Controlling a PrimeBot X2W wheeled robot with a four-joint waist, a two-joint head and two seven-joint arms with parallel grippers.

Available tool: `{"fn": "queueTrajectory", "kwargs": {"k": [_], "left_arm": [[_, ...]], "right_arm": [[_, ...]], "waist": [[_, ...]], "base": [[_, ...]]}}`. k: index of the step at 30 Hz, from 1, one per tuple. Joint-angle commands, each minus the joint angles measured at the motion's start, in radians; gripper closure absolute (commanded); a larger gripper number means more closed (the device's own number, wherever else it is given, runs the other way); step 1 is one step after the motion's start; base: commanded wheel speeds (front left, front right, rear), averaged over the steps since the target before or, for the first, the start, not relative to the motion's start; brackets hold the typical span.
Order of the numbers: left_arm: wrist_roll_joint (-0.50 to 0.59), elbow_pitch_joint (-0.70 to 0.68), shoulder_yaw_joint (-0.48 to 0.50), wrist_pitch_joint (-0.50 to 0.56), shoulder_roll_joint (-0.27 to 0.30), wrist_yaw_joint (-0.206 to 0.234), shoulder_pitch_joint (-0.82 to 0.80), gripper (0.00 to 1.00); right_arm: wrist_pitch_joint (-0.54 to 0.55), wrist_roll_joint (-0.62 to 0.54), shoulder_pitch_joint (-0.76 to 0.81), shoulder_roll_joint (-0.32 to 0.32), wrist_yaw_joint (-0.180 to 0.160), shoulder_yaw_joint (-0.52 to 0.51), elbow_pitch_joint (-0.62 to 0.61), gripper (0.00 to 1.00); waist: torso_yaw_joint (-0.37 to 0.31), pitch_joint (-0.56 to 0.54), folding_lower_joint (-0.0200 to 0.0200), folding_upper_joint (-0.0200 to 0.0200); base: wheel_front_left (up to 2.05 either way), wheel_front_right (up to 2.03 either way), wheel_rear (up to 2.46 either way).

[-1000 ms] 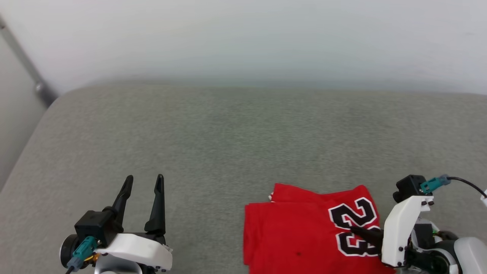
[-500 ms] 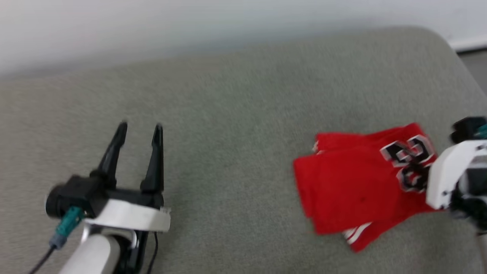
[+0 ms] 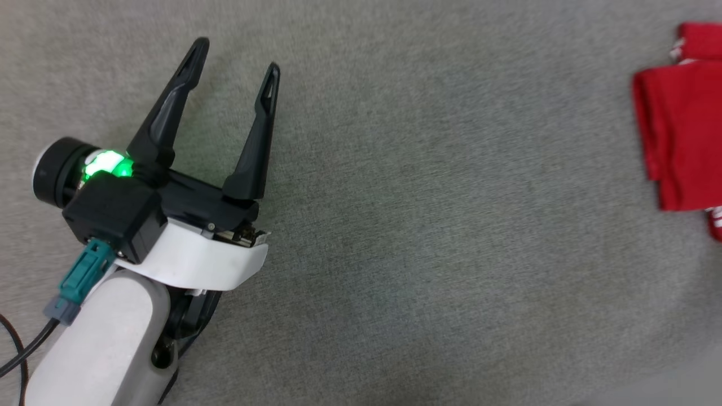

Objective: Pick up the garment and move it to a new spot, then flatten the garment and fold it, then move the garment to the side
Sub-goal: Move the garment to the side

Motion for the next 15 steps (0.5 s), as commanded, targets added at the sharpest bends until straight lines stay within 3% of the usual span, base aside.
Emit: {"fn": "queueTrajectory", "kwargs": {"k": [1,5,6,7,15], "left_arm": [[0.011,-0.014,-0.004,0.008,0.006,-0.005,-0.023,0.00],[0.018,-0.033,-0.013,0.022,0.008,-0.012,-0.052,0.00],[0.018,-0.035,-0.014,0.021,0.008,-0.013,-0.055,0.00],[0.017,-0.034,-0.016,0.020,0.007,-0.014,-0.056,0.00],[-0.001,0.009,-0.011,-0.010,-0.007,0.003,-0.016,0.00]], "right_arm": [[-0.020,-0.019,-0.033,0.003,-0.001,-0.040,0.015,1.00],[-0.114,-0.068,-0.075,0.019,-0.001,-0.120,0.061,0.98],[-0.140,-0.083,-0.083,0.026,-0.001,-0.130,0.079,0.55],[-0.165,-0.095,-0.090,0.032,-0.001,-0.136,0.098,0.00],[-0.343,-0.173,-0.112,0.037,-0.001,-0.166,0.249,0.00]], "waist": [[-0.005,0.098,-0.0003,-0.0001],[0.010,0.121,-0.0003,-0.0001],[0.012,0.123,-0.0003,-0.0001],[0.014,0.123,-0.0003,-0.0001],[0.024,0.056,-0.0003,-0.0001]], "base": [[0.00,0.00,0.00],[0.00,0.00,0.00],[0.00,0.00,0.00],[0.00,0.00,0.00],[0.00,0.00,0.00]]}}
